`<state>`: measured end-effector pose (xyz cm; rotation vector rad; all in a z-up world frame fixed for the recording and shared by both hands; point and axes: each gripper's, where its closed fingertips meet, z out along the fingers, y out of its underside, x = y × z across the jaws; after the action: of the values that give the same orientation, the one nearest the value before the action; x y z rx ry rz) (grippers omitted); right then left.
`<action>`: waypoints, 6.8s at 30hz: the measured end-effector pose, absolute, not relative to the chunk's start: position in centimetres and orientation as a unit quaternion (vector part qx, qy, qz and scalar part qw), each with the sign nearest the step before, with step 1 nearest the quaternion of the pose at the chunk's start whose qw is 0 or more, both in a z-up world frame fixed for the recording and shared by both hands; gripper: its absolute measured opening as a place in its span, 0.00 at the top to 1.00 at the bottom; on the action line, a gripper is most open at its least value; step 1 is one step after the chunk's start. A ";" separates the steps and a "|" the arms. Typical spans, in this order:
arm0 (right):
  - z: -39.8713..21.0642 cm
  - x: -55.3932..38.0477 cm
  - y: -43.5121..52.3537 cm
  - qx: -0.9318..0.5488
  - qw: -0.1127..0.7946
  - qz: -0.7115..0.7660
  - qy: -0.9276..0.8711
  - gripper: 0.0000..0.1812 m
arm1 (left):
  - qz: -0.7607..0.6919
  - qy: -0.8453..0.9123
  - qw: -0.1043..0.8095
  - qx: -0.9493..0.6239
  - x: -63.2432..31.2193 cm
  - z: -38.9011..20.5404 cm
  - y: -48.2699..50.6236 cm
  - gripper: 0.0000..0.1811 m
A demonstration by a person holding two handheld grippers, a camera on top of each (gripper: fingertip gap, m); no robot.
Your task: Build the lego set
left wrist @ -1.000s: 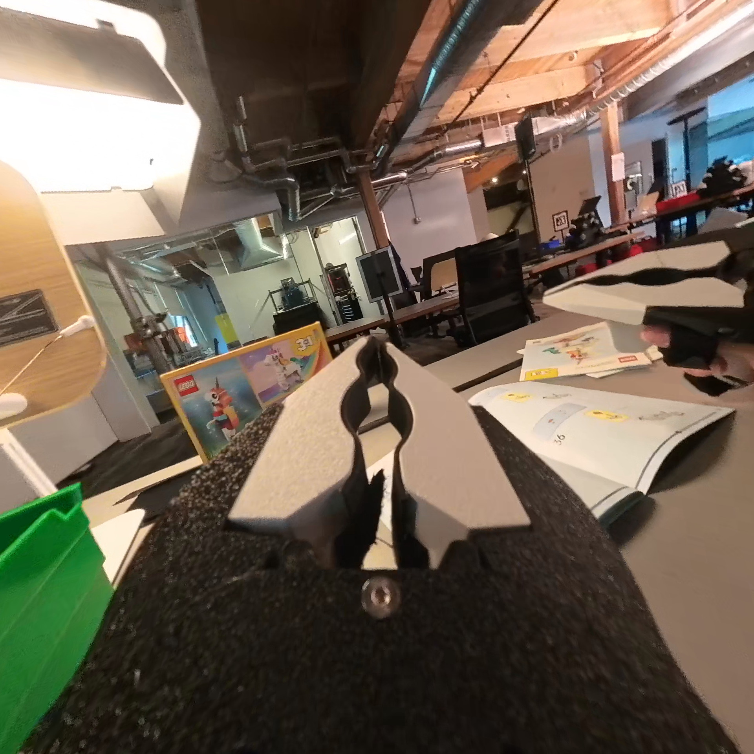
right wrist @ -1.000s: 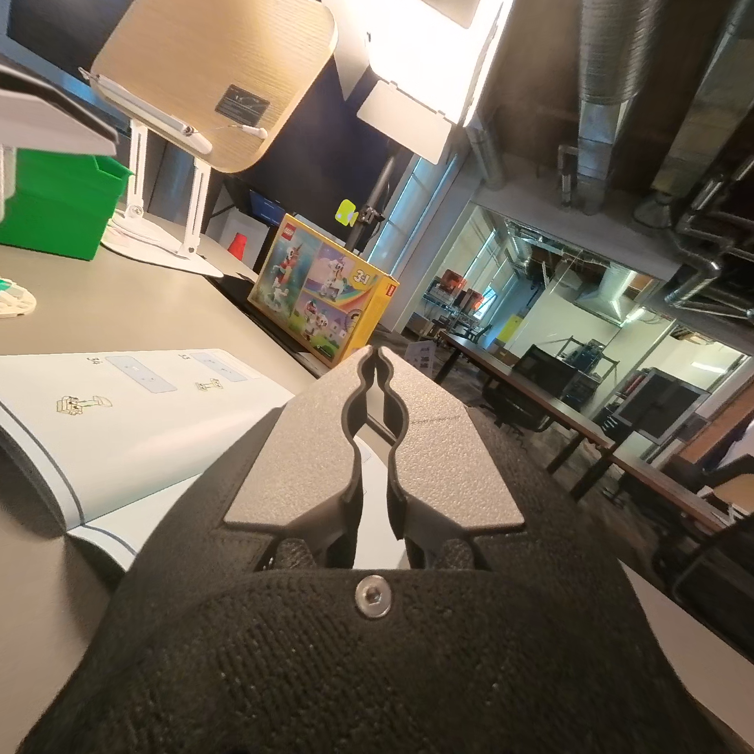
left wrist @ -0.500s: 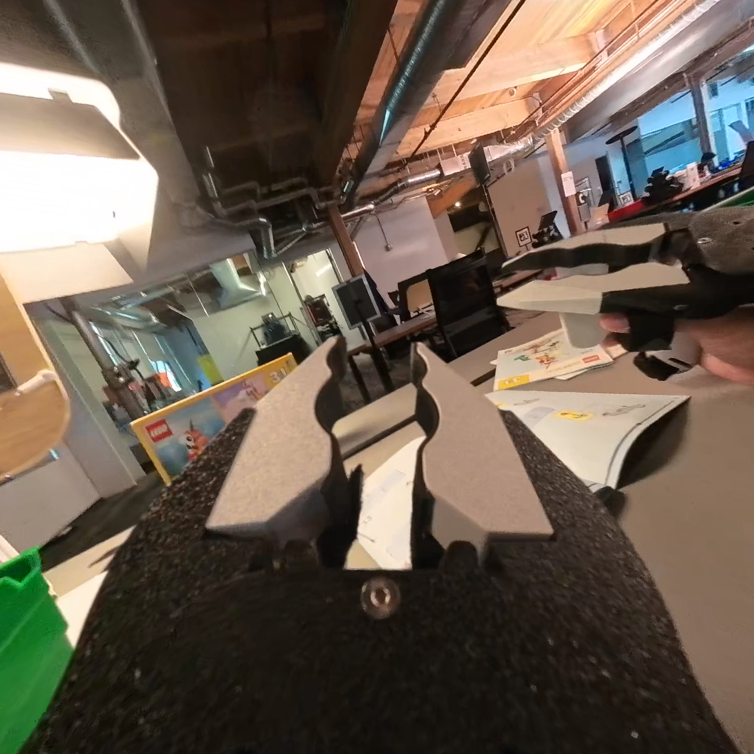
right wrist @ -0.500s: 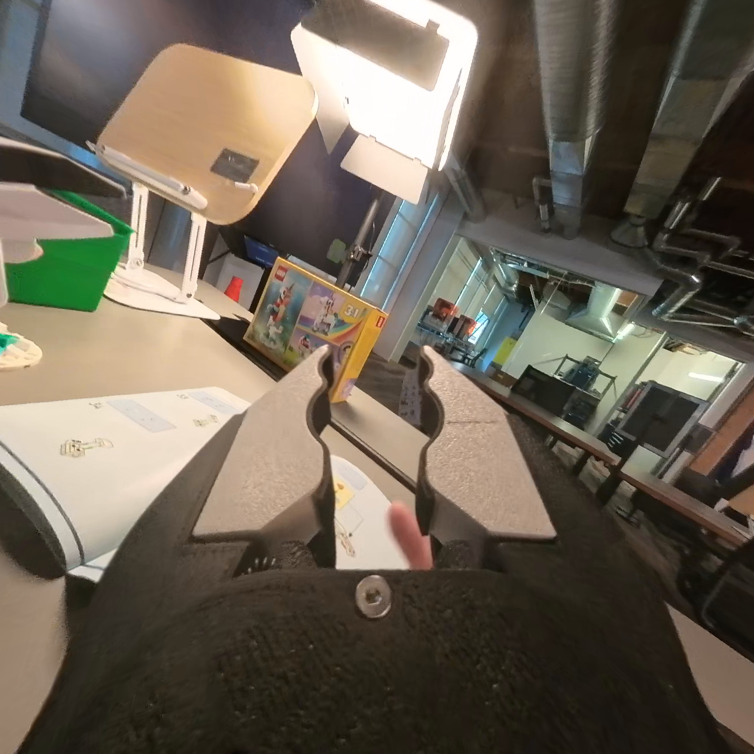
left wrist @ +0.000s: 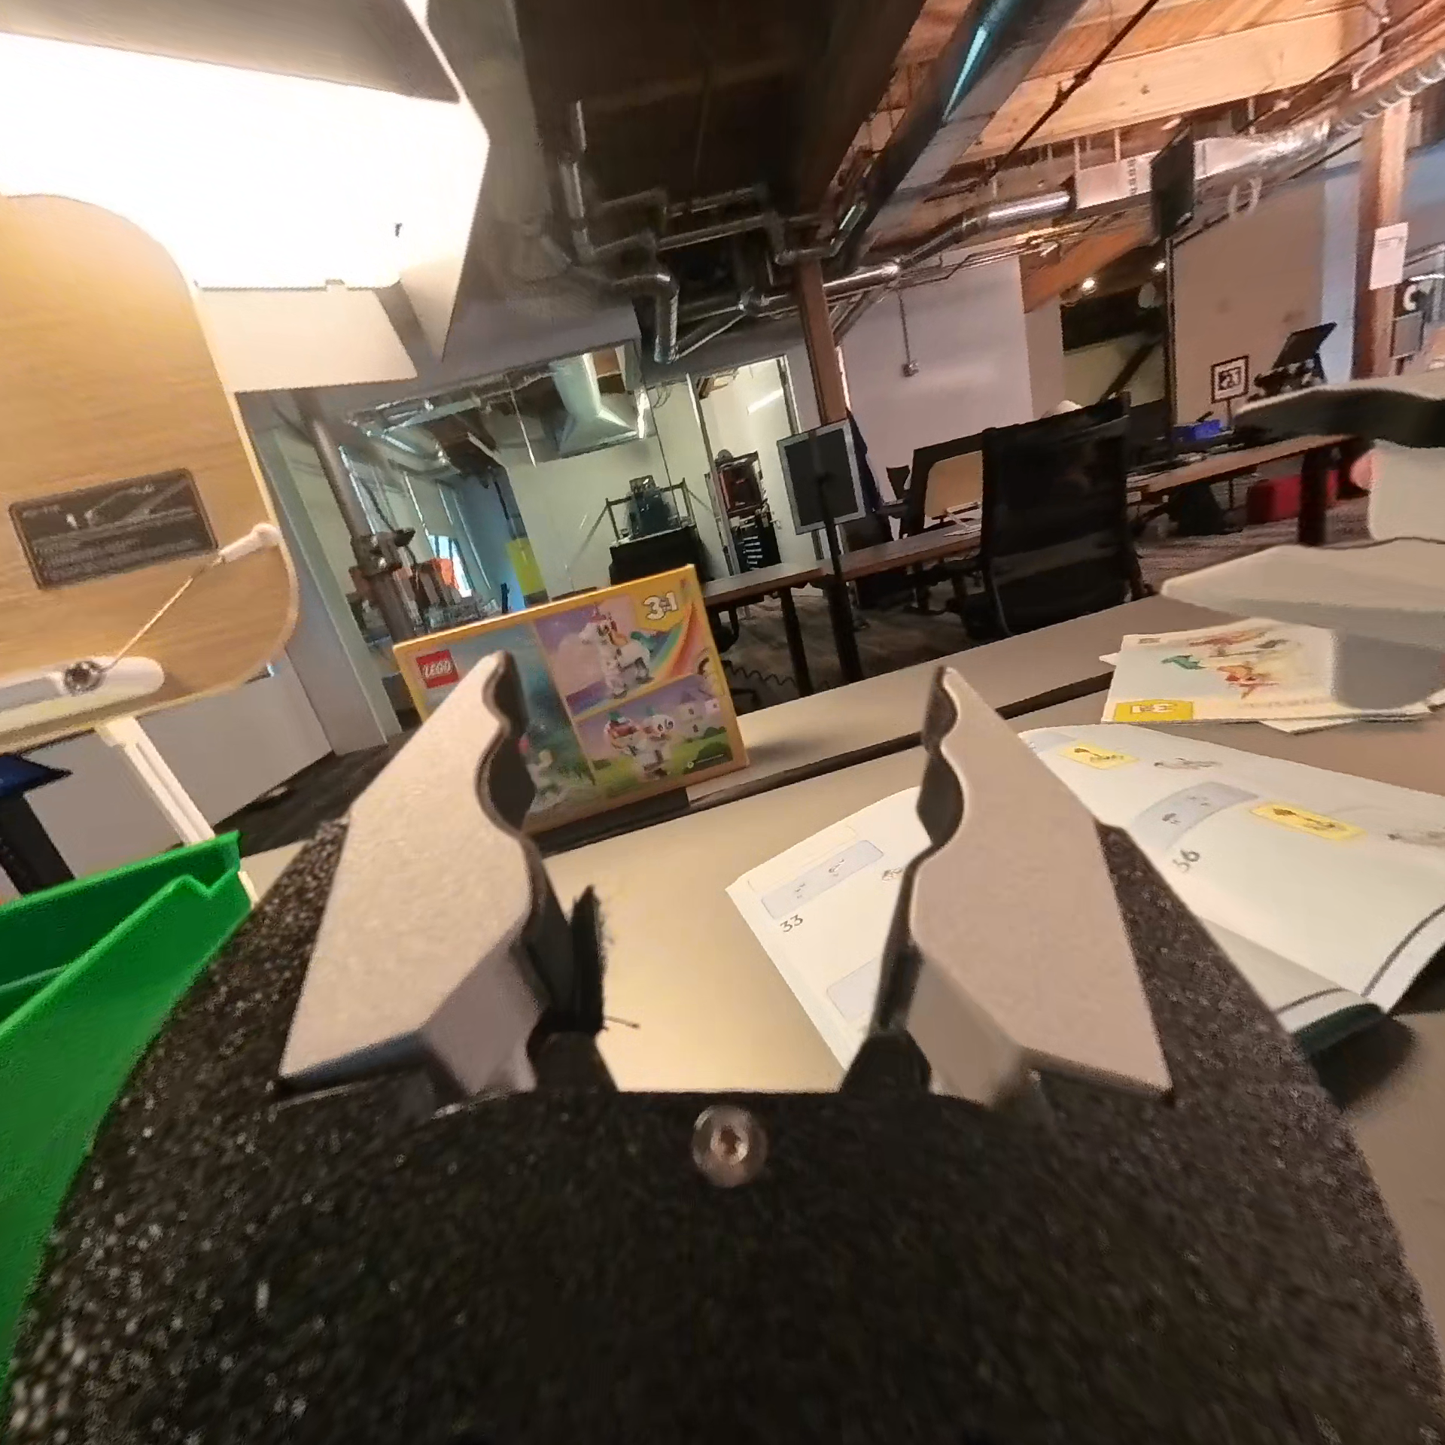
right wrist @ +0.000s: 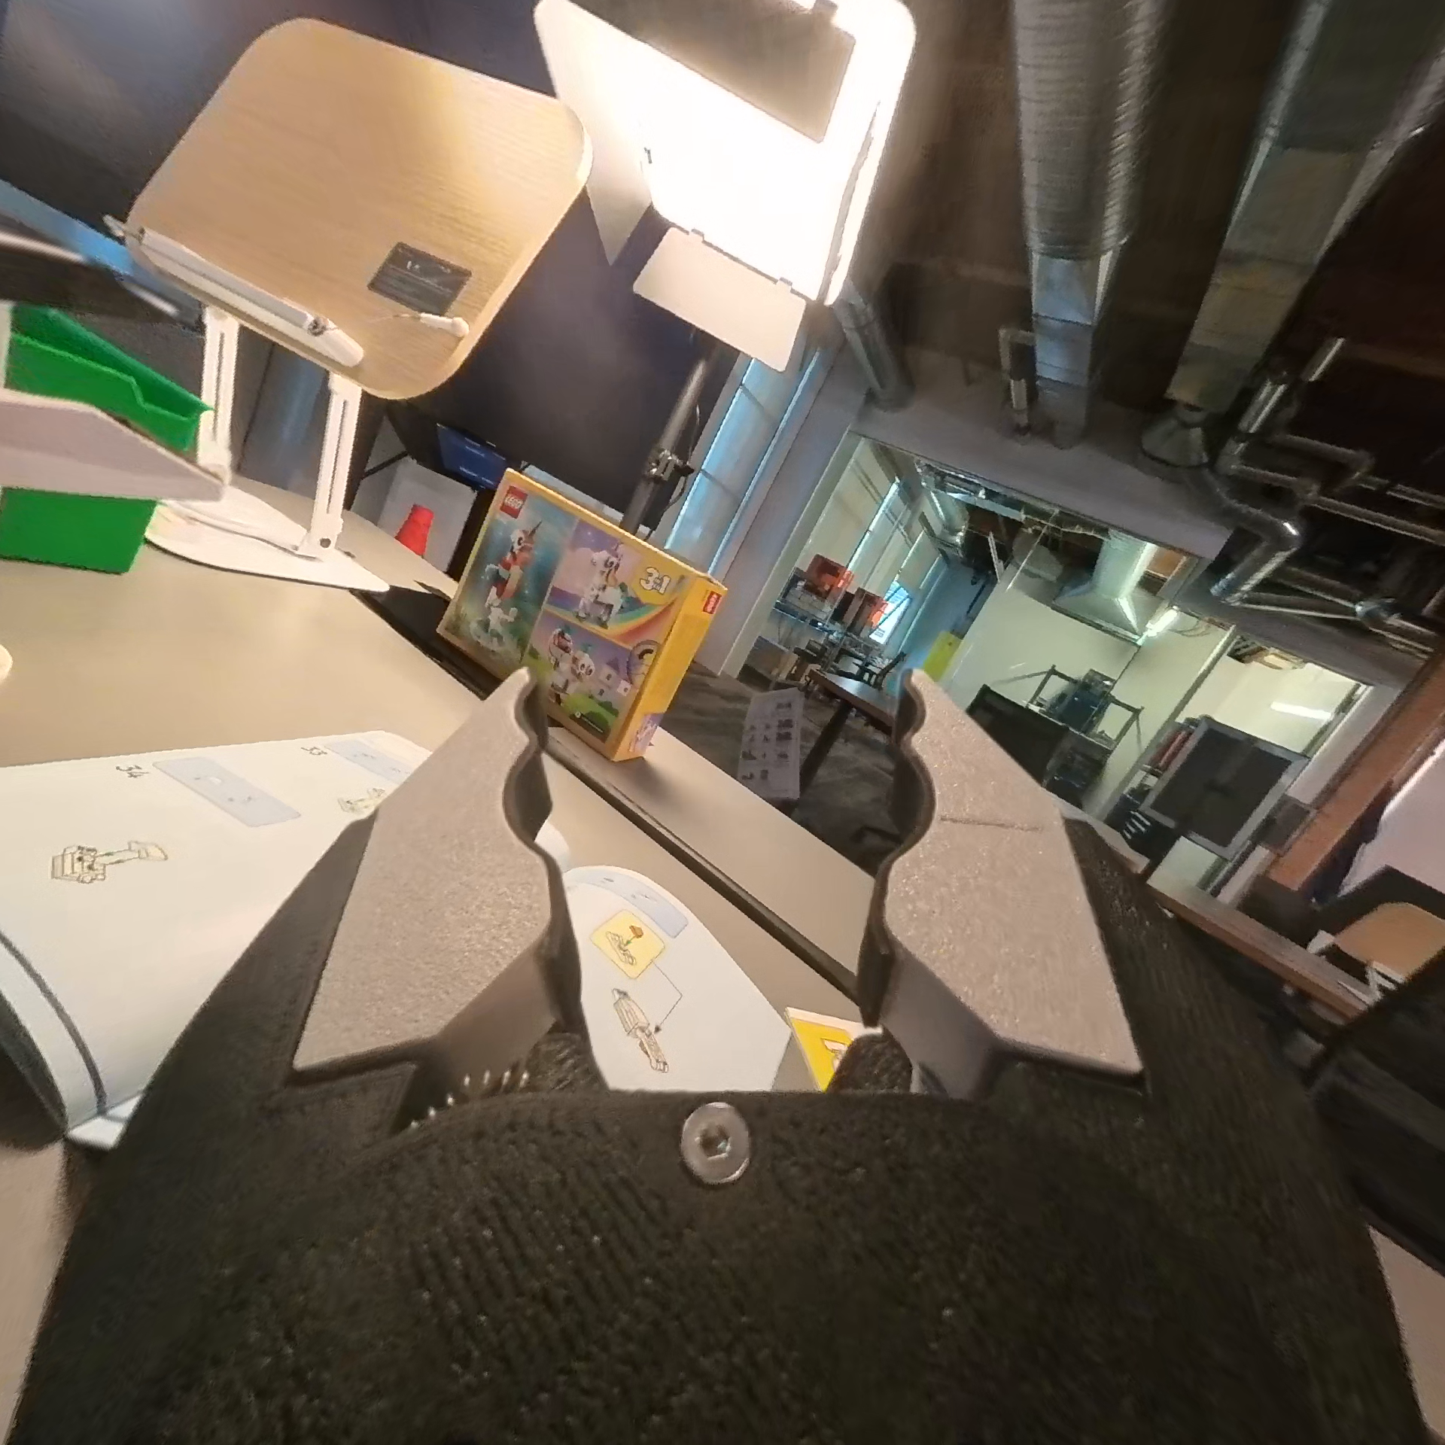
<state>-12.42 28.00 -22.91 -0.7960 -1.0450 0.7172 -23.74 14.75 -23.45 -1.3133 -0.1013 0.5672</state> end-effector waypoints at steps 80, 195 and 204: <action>-23.5 -5.7 35.0 -0.467 0.743 0.287 -0.384 0.52 | 0.218 0.004 0.805 -0.552 -20.2 -21.1 15.0 0.22; -22.9 -7.3 31.5 -0.454 0.664 0.457 -0.380 0.74 | -0.165 0.168 0.376 -0.896 -7.8 -36.4 6.9 0.92; -22.9 -7.3 31.4 -0.451 0.662 0.460 -0.382 0.74 | -0.149 0.199 0.358 -0.900 -9.0 -36.4 5.9 0.92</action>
<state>-7.32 31.39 -22.94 -1.0203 -0.8646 1.0400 -9.03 5.90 -36.44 -2.3233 0.5140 -0.3833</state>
